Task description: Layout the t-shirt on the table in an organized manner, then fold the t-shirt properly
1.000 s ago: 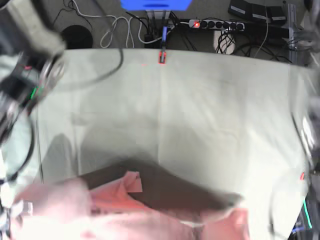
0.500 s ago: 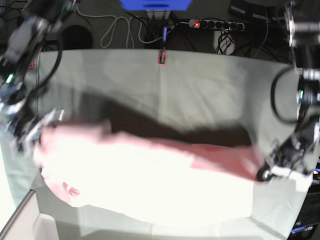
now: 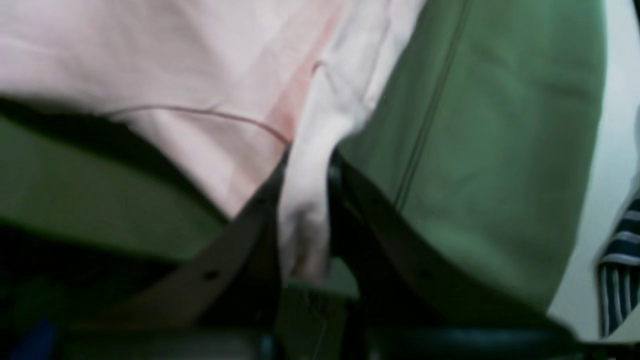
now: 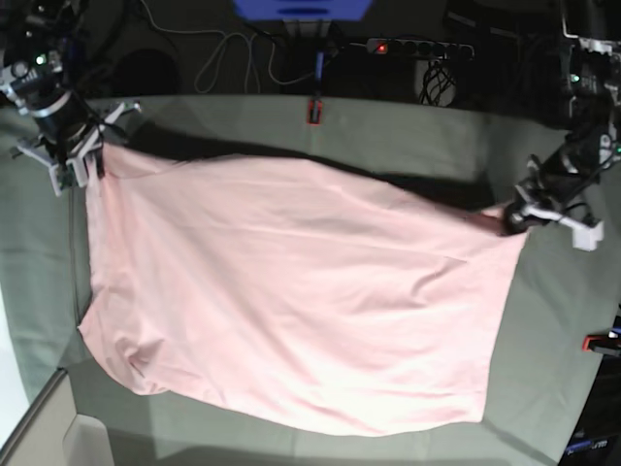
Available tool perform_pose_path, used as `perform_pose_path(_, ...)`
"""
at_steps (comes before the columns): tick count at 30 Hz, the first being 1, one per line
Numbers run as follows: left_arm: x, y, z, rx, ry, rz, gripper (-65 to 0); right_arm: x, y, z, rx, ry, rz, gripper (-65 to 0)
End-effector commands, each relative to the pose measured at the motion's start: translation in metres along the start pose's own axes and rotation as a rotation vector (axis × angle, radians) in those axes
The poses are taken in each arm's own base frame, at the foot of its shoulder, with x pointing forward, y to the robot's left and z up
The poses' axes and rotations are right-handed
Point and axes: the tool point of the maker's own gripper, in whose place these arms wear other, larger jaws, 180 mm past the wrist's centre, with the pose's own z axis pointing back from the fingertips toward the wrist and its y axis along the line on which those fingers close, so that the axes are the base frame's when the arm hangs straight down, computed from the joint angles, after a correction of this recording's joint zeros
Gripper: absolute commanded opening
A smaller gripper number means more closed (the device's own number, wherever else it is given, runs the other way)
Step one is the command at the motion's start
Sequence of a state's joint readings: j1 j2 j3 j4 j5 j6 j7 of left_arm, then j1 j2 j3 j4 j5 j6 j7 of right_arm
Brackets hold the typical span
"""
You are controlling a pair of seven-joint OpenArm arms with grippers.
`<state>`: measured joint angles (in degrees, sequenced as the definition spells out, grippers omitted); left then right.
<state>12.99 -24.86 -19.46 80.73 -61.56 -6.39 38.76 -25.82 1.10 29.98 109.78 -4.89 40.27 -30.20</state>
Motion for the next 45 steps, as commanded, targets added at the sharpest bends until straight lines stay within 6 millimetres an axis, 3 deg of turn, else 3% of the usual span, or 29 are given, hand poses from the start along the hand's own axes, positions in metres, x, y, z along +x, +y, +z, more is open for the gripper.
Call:
perform_pose_path(1,0.018,-0.005,0.008,-0.022,-0.059,0.007,-64.8,0.007,-0.006,0.005,-0.016,-0.029,0.007,-65.0)
perform_pose_path(5,0.043,-0.001,0.034,-0.012,-0.162,0.014,-64.8,0.007,-0.008,0.006,-0.022,-0.027,0.015,-65.0)
perform_pose_path(8,0.058,-0.006,0.054,-0.013,-0.220,-0.018,-64.8,0.010,-0.024,0.016,-0.077,-0.038,0.008,-65.0)
perform_pose_path(13,0.078,-0.019,0.085,-0.028,-0.302,-0.066,-64.8,0.008,-0.029,0.024,-0.134,-0.047,-0.072,-65.0)
perform_pose_path(17,0.097,-0.033,0.114,-0.106,-0.384,-0.010,-64.8,0.005,-0.031,0.031,-0.163,-0.053,-0.120,-65.0)
perform_pose_path(24,0.125,-0.045,0.155,-0.188,-0.498,0.042,-64.8,0.014,-0.072,0.071,-0.281,-0.286,-0.334,-65.0)
perform_pose_path(29,0.125,-0.047,0.172,-0.206,-0.485,0.050,-64.8,0.010,-0.094,0.094,-0.349,-0.351,-0.400,-65.0)
perform_pose_path(33,0.124,-0.046,0.175,-0.209,-0.461,0.048,-64.8,-0.001,-0.089,0.097,-0.340,-0.314,-0.397,-65.0)
perform_pose_path(40,0.131,-0.035,0.187,-0.176,-0.493,0.054,-64.8,-0.021,-0.052,0.093,-0.236,-0.228,-0.402,-65.0)
perform_pose_path(45,0.109,0.005,0.171,-0.122,-0.395,0.167,-64.8,-0.037,-0.037,0.090,-0.191,-0.171,-0.411,-65.0)
